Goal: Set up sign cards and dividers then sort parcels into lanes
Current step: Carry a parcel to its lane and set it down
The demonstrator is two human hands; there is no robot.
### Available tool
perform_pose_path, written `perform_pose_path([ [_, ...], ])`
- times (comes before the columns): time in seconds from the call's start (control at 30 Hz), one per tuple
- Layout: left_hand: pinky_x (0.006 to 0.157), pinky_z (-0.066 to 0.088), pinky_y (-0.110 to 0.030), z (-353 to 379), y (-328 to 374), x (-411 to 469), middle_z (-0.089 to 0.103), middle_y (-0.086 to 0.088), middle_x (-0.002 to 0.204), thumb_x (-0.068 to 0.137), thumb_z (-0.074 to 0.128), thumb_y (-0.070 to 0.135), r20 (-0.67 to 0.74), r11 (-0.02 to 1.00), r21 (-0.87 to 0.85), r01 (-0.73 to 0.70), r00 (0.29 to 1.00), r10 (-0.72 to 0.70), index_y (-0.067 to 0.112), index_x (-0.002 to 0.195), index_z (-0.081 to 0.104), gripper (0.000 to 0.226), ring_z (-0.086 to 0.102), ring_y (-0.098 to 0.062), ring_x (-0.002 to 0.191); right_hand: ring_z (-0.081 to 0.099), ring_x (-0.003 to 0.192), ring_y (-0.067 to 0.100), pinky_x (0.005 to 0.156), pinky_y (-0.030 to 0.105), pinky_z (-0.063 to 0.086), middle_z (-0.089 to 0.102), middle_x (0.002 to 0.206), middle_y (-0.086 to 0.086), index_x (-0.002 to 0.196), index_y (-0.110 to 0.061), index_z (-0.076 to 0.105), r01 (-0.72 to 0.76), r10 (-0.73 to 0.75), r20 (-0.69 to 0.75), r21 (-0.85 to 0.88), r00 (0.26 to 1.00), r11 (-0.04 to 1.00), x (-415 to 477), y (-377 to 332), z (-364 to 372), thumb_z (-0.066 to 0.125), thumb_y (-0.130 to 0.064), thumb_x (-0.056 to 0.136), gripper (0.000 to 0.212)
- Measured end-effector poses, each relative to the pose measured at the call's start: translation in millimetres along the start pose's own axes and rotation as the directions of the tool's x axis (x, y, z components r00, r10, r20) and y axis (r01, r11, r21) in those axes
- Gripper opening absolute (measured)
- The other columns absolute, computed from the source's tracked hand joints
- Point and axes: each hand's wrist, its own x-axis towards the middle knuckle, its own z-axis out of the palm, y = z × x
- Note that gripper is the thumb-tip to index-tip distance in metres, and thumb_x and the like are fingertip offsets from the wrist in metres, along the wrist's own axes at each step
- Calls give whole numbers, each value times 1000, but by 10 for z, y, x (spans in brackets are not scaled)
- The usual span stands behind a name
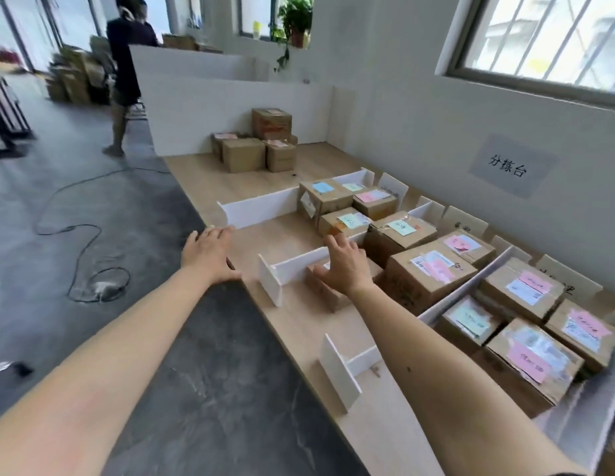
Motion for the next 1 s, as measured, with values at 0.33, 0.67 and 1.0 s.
perform_pose_path([
  [0.33, 116, 14, -43, 27, -1055, 262, 23, -1, 155, 70, 71, 59, -44, 986, -50, 159, 986, -161, 25, 150, 15, 103, 17, -19, 144, 48, 118, 29, 99, 45, 39, 45, 132, 8, 128, -19, 45, 177, -176, 22, -17, 984, 984, 797, -866, 231, 58, -50, 85, 55],
  [0.67, 116, 19, -44, 56, -1741, 1013, 24, -2, 155, 70, 70, 58, -40, 962, -73, 264, 963, -267, 24, 149, 15, 102, 22, -18, 142, 55, 105, 31, 91, 41, 43, 48, 122, 11, 117, -11, 52, 278, -278, -5, -17, 960, 960, 2015, -1405, 503, 52, -36, 91, 36],
  [1.0, 116, 18, -45, -18, -2376, 2163, 20, -2, 156, 71, 69, 58, -49, 952, 2, 306, 951, -306, 24, 150, 13, 102, 18, -18, 144, 53, 106, 32, 91, 40, 40, 47, 122, 11, 118, -11, 52, 329, -328, -41, 25, 944, 944, 3500, -1821, 632, 52, -32, 89, 37],
])
